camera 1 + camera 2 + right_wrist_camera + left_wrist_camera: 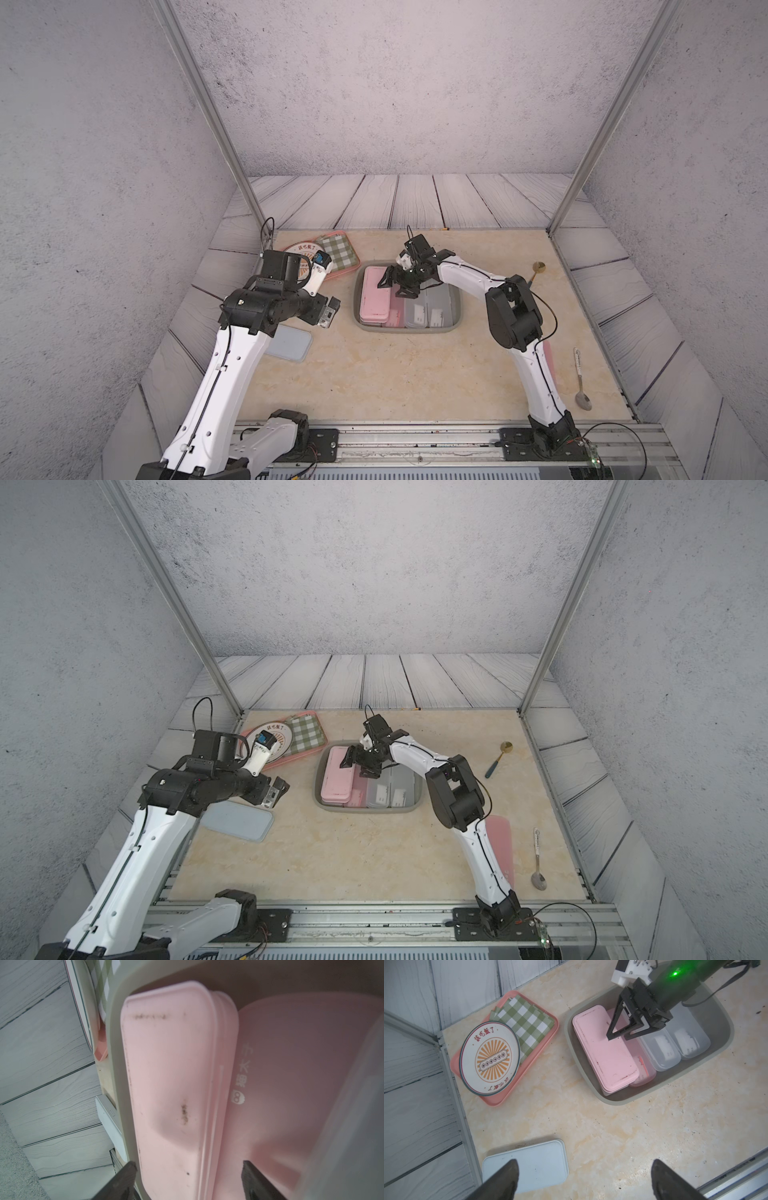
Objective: Put the pencil case into the storage box
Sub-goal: Place the pencil case at the storage box, then move the pencil case to the center of the board.
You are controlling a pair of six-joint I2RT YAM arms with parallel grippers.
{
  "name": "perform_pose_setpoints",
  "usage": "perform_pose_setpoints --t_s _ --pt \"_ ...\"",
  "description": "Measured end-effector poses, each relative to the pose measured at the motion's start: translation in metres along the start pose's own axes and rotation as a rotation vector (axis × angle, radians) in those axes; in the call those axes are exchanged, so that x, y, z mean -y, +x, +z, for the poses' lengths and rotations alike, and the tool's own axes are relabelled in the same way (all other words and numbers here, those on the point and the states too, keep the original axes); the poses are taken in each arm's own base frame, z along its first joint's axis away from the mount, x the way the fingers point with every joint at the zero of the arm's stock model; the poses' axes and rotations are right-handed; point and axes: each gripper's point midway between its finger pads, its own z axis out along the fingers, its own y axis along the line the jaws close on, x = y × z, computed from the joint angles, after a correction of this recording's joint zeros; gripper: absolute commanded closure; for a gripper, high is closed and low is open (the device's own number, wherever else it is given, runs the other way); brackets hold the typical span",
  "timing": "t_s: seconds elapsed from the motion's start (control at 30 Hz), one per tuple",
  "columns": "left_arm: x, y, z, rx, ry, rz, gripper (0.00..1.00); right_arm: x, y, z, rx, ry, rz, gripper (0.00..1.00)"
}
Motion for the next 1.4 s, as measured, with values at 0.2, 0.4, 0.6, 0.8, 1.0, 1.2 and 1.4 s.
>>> perform_pose_setpoints --t_s 0.2,0.4,0.6,0.8,1.0,1.2,1.4 --pt "-0.033 0.019 0.014 -0.063 -0.198 -0.183 0.0 -0.053 0.003 -0.06 0.098 -0.084 -0.099 0.18" --pt "-0.077 0.041 0.02 -0.146 -0.412 -0.426 0.0 -0.117 0.041 -0.172 0.27 -0.237 -0.25 0.17" --pt "-0.124 0.087 0.048 -0.318 -0.452 -0.753 0.0 -0.101 0.086 -0.202 0.305 -0.267 -0.263 0.17" --pt "-0.15 0.14 0.05 -0.385 -0.434 -1.112 0.0 -0.052 0.111 -0.177 0.24 -0.193 -0.176 0.16" --pt "-0.14 0.175 0.084 -0.464 -0.361 -1.334 0.0 -0.045 0.122 -0.181 0.245 -0.204 -0.157 0.16" --pt "-0.137 0.195 0.113 -0.531 -0.356 -1.451 0.0 -0.05 0.127 -0.184 0.259 -0.235 -0.162 0.17" --pt "-0.154 0.21 0.129 -0.558 -0.418 -1.391 0.0 -0.056 0.14 -0.175 0.227 -0.247 -0.184 0.16"
